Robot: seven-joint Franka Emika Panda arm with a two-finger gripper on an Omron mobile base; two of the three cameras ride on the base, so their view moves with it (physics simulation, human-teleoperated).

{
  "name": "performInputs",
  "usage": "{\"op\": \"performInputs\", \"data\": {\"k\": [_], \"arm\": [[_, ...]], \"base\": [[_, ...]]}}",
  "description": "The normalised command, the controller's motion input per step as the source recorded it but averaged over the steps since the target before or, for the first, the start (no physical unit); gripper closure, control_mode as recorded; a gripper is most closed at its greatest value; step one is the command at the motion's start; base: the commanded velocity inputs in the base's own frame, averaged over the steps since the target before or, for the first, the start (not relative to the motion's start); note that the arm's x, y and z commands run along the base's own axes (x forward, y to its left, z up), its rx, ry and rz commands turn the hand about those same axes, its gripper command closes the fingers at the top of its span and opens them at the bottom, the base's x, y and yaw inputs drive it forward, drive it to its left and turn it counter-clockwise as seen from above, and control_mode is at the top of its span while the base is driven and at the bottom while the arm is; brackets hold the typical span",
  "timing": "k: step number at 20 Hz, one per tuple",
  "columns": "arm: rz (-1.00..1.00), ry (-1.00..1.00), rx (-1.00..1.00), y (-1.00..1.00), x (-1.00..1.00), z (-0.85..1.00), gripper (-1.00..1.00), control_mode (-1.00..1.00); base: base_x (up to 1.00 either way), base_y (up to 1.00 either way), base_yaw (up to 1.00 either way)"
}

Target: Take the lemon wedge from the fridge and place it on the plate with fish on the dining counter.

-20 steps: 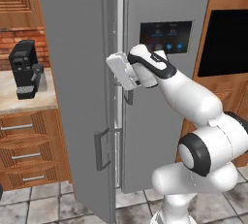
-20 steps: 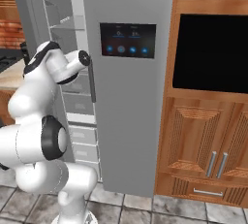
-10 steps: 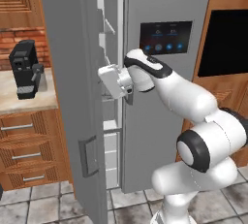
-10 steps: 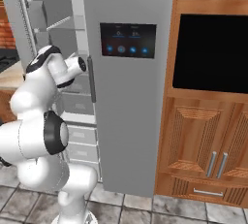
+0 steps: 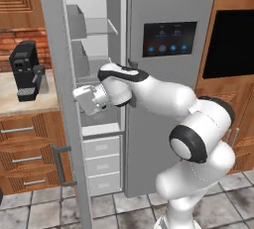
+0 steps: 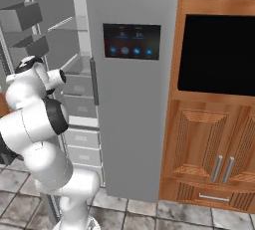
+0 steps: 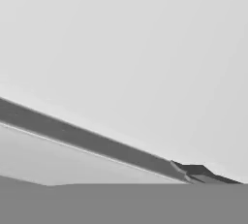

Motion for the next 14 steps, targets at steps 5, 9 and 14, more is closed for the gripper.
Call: {"op": "performInputs", "data": {"k": [5, 9, 14], "arm": [[0.0, -0.03, 0.03, 0.0, -0.22, 0.05, -1.0, -1.0], [-0.09, -0.14, 0.0, -0.14, -0.99, 0.27, -1.0, -1.0], [-0.08, -0.15, -0.43, 0.6, -0.62, -0.1, -1.0, -1.0]], "base": [[0.0, 0.0, 0.0], [0.0, 0.0, 0.0], [0.0, 0.0, 0.0]]}}
